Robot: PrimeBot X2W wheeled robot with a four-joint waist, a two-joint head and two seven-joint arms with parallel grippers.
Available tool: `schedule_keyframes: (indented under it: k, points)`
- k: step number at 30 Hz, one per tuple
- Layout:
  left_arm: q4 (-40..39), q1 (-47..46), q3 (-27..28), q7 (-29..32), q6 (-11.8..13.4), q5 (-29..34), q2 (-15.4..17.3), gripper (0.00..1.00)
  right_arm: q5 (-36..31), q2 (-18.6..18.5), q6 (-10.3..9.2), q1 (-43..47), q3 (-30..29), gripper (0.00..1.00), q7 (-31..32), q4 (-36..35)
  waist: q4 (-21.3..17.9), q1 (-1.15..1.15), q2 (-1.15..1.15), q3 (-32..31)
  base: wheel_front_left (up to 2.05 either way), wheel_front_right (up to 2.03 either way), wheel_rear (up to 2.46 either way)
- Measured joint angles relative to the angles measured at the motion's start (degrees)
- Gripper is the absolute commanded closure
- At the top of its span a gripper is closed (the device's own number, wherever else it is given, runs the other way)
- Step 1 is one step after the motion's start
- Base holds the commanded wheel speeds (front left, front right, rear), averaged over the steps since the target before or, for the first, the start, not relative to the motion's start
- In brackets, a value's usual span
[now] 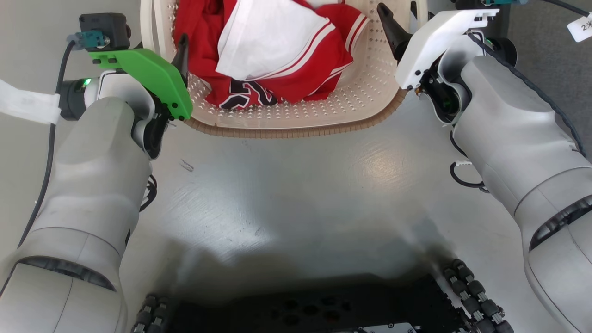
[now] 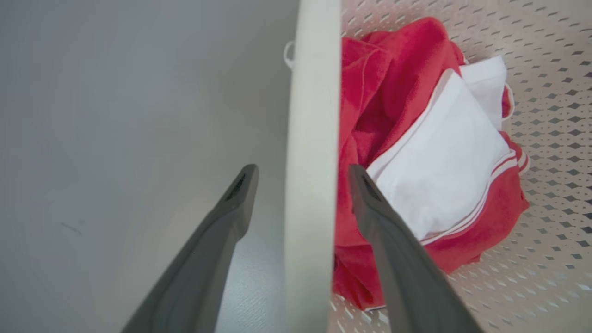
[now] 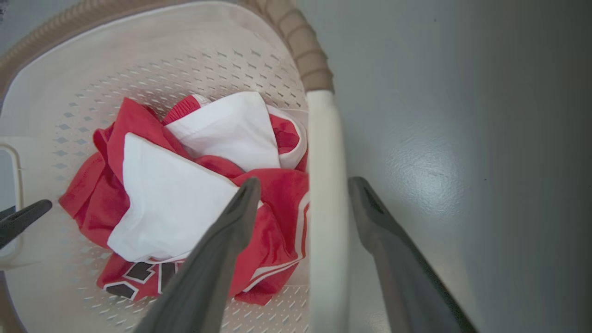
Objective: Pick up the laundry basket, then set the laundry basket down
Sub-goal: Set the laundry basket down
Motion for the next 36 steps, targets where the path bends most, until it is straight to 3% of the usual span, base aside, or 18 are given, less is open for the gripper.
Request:
schedule_keyframes:
  k: [18,36]
  points:
    - [1.75,3.74,-0.29,-2.16,-0.54,-0.30,-0.01,0.00,0.60,0.04,0.00,3.47,0.38,0.00,-1.13,1.82,-0.59,0.00,0.00,-7.52,0.00,0.00,0.00]
    - [-0.44,9.26,-0.29,-6.77,-0.56,-1.48,0.05,0.00,0.66,0.08,0.54,9.09,0.90,0.00,-5.57,2.38,-1.11,0.00,0.00,-19.20,0.00,0.00,0.00]
